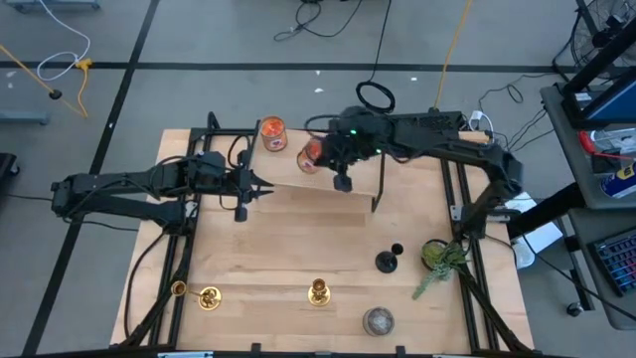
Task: Pick & Place candle stick holders
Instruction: Put the orange scented candle on the shelf, then put the red scented candle on the shelf
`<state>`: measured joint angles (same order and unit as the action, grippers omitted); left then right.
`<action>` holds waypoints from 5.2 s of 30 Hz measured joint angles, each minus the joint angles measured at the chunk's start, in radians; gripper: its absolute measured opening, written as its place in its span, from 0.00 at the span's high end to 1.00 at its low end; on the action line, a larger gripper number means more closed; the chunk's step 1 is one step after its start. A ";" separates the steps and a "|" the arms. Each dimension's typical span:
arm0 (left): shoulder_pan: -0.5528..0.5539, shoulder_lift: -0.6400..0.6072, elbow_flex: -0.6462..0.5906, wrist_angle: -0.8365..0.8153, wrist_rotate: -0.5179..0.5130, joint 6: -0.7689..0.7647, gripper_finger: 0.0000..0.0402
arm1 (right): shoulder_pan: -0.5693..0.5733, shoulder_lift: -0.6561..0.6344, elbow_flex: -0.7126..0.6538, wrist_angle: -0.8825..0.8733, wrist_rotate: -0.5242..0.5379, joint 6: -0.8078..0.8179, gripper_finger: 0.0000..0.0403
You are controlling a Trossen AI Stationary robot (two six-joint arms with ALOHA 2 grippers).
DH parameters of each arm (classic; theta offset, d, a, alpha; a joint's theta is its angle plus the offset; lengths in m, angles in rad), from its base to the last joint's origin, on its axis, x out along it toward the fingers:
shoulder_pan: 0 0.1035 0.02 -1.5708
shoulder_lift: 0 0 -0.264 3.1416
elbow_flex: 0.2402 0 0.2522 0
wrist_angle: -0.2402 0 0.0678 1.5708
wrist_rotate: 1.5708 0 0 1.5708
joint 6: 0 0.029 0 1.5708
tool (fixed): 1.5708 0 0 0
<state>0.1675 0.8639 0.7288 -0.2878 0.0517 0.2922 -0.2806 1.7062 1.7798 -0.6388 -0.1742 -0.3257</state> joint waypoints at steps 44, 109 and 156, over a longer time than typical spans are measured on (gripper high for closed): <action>0.000 0.000 0.000 -0.018 0.000 -0.005 0.82 | -0.132 0.175 0.133 0.023 -0.005 -0.217 0.74; 0.000 0.000 0.000 -0.030 0.000 -0.062 0.82 | 0.713 0.044 -0.346 -0.301 -0.349 1.018 0.70; 0.000 0.000 0.000 -0.029 -0.001 -0.065 0.82 | 0.833 -0.082 -0.566 0.048 -0.112 0.805 0.70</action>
<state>0.1673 0.8637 0.7288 -0.3172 0.0509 0.2272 0.5520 1.6245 1.2139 -0.5911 -0.2865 0.4792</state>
